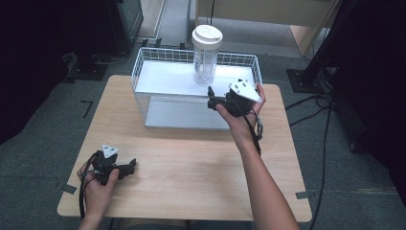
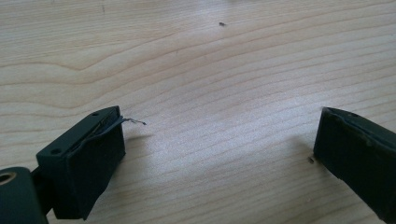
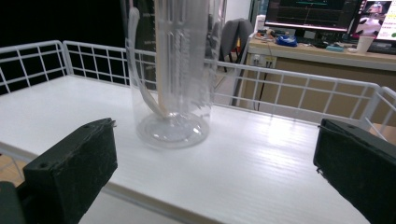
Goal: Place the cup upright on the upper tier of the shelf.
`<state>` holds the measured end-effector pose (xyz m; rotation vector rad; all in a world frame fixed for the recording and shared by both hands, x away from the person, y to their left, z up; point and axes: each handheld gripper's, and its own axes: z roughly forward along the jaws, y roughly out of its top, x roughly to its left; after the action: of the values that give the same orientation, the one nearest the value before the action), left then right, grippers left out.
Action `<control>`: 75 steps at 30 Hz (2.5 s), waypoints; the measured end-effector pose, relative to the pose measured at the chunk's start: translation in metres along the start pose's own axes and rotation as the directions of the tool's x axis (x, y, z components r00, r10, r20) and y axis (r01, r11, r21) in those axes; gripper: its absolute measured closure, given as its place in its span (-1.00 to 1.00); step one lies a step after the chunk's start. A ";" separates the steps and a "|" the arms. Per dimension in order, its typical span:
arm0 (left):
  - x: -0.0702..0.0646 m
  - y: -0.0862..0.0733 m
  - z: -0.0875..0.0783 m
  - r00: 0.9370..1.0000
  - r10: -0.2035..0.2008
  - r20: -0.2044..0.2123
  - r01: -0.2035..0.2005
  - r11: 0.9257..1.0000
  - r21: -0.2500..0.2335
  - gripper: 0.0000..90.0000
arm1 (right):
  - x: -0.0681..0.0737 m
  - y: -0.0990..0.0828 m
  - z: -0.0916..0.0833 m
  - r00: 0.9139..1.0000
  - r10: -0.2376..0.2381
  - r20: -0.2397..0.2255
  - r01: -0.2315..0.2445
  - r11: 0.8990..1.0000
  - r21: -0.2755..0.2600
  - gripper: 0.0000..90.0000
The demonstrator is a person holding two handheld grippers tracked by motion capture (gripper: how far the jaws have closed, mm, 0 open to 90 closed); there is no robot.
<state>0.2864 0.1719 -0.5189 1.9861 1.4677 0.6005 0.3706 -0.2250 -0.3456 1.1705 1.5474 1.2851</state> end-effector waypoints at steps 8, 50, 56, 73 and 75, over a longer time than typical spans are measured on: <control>0.000 0.000 0.000 1.000 0.002 0.000 -0.002 1.000 0.001 -0.95 | -0.013 -0.019 -0.013 1.000 0.015 0.010 -0.016 1.000 0.013 -1.00; 0.000 0.000 0.000 1.000 0.002 0.001 -0.002 1.000 0.003 -0.95 | -0.080 -0.142 -0.082 0.987 0.061 0.152 -0.089 0.978 0.186 -1.00; 0.000 0.000 0.000 1.000 0.001 0.002 -0.001 1.000 0.004 -0.95 | -0.088 -0.156 -0.092 0.983 0.067 0.173 -0.103 0.973 0.207 -1.00; 0.000 0.000 0.000 1.000 0.000 0.001 0.000 1.000 0.002 -0.95 | -0.110 -0.197 -0.127 0.970 0.029 0.242 -0.103 0.949 0.299 -1.00; 0.000 0.000 0.000 1.000 0.000 0.002 0.000 1.000 0.002 -0.95 | -0.112 -0.199 -0.131 0.970 0.020 0.243 -0.097 0.946 0.309 -1.00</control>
<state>0.2862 0.1719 -0.5188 1.9875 1.4678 0.5977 0.2430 -0.3779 -0.5178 1.5258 1.5864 0.9099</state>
